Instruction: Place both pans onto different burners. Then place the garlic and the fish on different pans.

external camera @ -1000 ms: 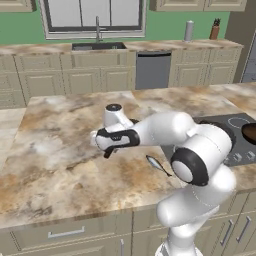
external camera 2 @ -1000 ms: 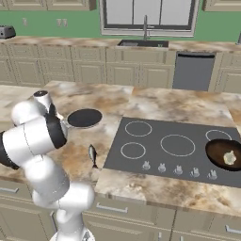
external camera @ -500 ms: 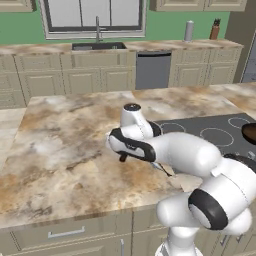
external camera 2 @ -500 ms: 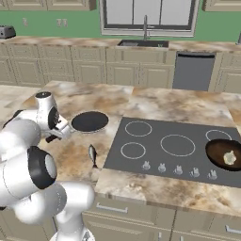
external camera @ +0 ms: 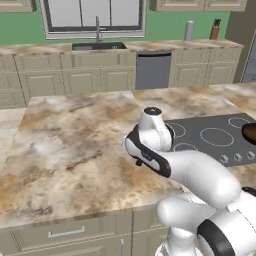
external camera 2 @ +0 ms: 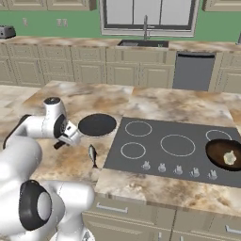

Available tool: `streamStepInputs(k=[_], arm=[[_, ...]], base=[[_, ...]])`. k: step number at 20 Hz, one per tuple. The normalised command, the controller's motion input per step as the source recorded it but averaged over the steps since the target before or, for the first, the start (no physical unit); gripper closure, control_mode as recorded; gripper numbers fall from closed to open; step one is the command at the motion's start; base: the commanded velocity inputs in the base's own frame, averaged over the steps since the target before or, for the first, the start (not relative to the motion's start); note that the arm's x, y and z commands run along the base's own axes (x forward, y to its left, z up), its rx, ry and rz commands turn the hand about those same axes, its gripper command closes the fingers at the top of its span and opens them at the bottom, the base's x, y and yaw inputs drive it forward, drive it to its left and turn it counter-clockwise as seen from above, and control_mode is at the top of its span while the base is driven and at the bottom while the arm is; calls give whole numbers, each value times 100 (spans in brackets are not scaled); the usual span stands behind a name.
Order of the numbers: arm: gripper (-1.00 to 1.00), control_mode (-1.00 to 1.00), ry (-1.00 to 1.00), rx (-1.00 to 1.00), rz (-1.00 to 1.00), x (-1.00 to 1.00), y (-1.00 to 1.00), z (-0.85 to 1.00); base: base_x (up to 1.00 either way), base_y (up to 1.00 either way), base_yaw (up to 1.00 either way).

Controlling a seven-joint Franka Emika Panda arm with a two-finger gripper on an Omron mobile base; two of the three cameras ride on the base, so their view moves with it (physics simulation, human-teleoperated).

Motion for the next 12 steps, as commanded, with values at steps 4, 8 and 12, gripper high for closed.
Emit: streamStepInputs(k=[4, 8, 12], arm=[[100, -100, 1, 0, 0, -3, -58, 0], [100, -100, 1, 0, 0, -2, -54, 0], [100, -100, 3, 0, 0, 0, -46, 0]], base=[[0, 0, 0], [0, 0, 0], [0, 0, 0]])
